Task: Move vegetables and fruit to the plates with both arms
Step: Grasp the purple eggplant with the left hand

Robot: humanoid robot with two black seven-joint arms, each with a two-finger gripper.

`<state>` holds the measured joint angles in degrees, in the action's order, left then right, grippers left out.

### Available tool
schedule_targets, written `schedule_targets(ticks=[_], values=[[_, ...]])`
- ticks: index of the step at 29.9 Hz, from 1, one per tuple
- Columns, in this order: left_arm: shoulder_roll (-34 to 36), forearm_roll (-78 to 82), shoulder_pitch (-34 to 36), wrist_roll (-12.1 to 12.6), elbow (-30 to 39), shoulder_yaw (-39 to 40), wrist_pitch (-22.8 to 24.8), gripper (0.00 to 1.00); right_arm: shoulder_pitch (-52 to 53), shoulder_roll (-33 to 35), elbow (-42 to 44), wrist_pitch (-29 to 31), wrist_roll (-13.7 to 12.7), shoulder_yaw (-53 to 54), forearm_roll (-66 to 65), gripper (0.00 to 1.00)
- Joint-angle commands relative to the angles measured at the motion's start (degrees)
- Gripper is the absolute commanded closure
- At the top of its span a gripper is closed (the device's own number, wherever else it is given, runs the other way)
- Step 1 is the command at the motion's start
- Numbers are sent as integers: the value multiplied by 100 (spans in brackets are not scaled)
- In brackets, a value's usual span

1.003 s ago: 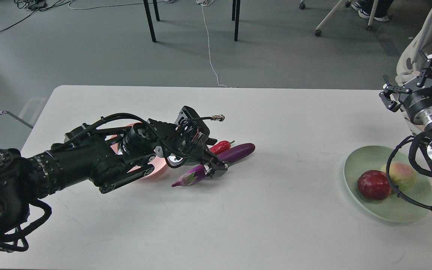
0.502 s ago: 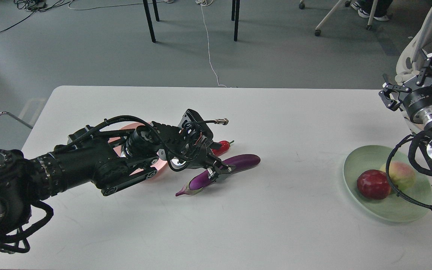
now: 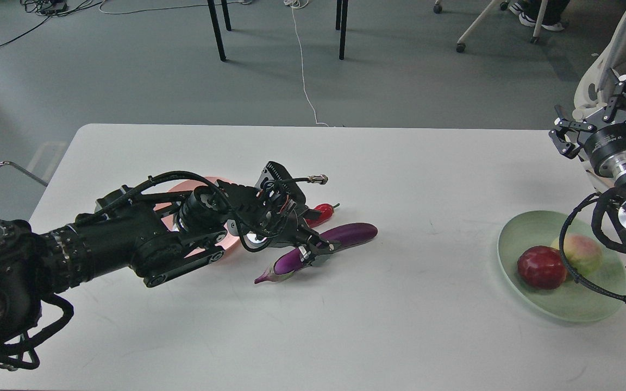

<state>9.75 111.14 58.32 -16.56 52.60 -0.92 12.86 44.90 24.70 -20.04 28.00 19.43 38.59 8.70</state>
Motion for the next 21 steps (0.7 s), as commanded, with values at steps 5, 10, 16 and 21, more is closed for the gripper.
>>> schedule_targets(ticks=[5, 10, 16, 21], values=[[-26, 48, -5, -6, 181, -31, -3, 30, 71, 0, -17, 0, 0, 17, 9, 2], [9, 48, -58, -6, 154, -40, -3, 41, 80, 0, -17, 0, 0, 9, 9, 2], [44, 48, -155, -6, 128, -40, -3, 60, 72, -1, -17, 0, 0, 9, 9, 2], [53, 57, -190, -6, 128, -40, -3, 63, 72, -9, -17, 0, 0, 9, 9, 2]])
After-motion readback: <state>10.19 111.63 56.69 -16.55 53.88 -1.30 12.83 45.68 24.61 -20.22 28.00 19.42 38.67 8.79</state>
